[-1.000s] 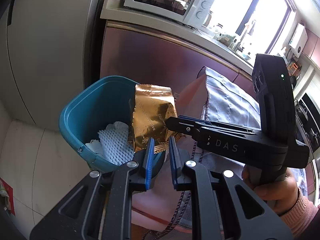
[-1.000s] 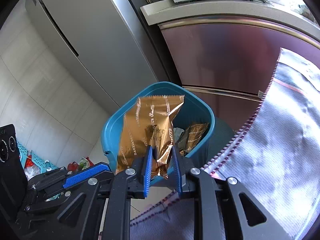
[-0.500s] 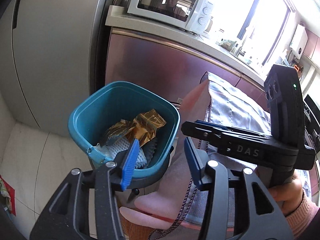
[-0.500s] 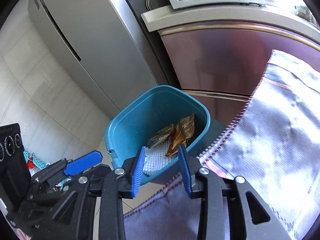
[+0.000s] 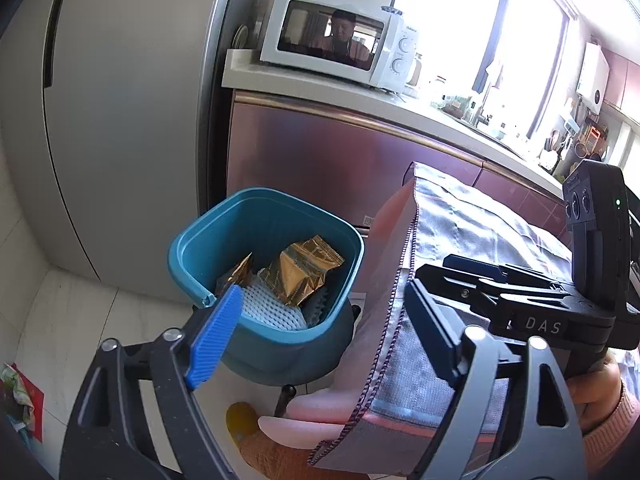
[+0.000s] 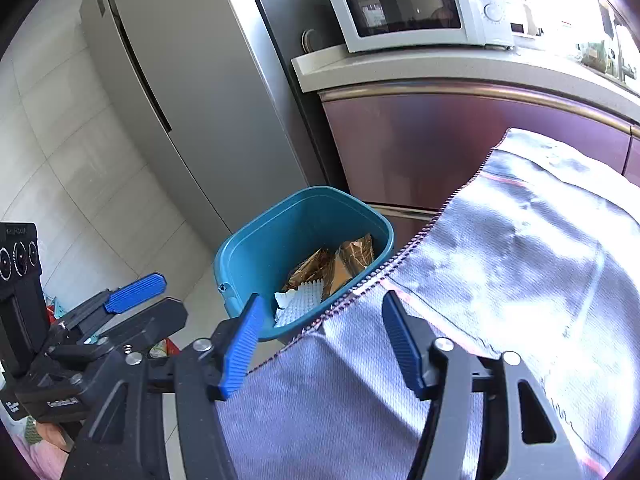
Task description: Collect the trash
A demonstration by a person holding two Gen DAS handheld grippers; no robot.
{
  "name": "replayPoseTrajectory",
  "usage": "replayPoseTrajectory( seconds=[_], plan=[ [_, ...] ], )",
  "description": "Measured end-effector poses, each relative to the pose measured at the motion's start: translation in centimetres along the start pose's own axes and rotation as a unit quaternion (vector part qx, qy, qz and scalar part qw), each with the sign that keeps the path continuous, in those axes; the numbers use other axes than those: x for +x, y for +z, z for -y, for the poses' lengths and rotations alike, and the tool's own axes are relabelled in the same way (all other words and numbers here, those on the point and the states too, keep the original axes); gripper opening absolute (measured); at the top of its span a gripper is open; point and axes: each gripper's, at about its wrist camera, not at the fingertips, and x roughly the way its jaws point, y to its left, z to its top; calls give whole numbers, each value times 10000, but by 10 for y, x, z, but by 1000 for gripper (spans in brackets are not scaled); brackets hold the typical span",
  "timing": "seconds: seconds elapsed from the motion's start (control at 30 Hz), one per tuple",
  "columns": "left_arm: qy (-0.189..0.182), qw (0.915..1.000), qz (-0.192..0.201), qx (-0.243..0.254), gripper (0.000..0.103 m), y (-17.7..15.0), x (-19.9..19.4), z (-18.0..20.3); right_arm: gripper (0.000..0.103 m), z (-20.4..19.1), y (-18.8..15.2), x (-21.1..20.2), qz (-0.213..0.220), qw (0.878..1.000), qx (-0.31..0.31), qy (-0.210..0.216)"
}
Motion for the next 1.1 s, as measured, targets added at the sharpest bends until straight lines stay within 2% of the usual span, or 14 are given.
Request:
replayPoseTrajectory(
  seconds=[0.23,0.6,0.83,1.03,1.1],
  plan=[
    [235,9990,372,119,97,-8,-18,5,68,2,-15,-17,209,9996,-64,-171],
    [538,9954,788,121,97,-16,-38,9,81,-4,-39,-52,736,9954,-319,-520],
    [643,9930,965,212,97,-22,-50,18,88,-7,-52,-74,1112,9897,-408,-803],
    [679,9913,1075,336,97,-26,-58,30,90,-8,-61,-88,1307,9855,-406,-998],
    [702,9906,1114,373,97,-27,-60,34,94,-8,-63,-94,1420,9831,-412,-1076]
  ],
)
